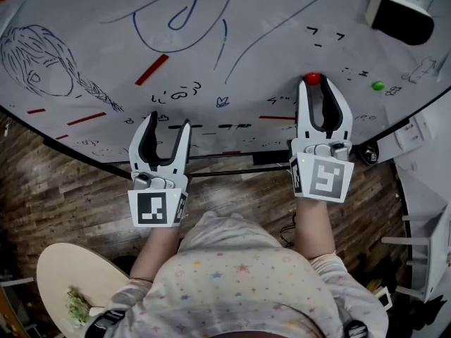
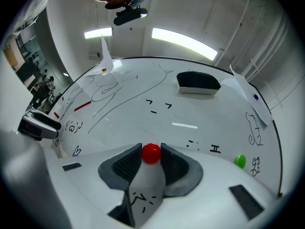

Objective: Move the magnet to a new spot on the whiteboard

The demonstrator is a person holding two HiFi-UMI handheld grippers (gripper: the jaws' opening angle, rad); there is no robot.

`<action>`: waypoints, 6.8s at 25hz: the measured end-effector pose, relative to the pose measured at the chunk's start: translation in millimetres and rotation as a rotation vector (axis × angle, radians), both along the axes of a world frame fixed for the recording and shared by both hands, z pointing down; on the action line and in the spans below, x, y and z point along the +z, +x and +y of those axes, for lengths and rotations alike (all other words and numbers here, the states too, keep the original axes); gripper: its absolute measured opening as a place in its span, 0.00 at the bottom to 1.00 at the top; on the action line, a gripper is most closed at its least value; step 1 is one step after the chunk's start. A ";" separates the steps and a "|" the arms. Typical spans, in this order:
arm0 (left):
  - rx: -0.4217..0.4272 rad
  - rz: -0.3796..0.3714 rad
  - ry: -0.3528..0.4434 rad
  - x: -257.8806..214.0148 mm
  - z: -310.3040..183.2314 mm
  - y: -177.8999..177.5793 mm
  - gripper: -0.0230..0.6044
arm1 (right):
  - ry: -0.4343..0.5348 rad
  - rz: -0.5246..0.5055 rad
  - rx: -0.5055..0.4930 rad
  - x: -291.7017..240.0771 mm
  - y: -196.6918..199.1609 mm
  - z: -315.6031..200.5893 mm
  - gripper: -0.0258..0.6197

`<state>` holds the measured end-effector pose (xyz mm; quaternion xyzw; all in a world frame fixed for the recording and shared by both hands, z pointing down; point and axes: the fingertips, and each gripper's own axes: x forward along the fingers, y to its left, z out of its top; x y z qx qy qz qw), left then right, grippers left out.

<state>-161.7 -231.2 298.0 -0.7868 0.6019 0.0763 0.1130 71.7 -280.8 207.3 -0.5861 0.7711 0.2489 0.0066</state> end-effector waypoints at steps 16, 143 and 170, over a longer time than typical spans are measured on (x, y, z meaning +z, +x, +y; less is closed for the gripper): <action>0.014 -0.002 0.017 -2.9 0.4 1.4 0.41 | 0.042 -0.049 -0.012 -5.4 3.2 13.2 0.23; 0.122 0.010 0.024 -10.3 -18.1 30.5 0.07 | -0.076 -0.040 -0.048 18.6 21.6 -3.0 0.23; 0.122 0.006 0.020 -9.4 -9.5 31.1 0.07 | -0.073 -0.009 -0.034 22.2 17.7 4.4 0.38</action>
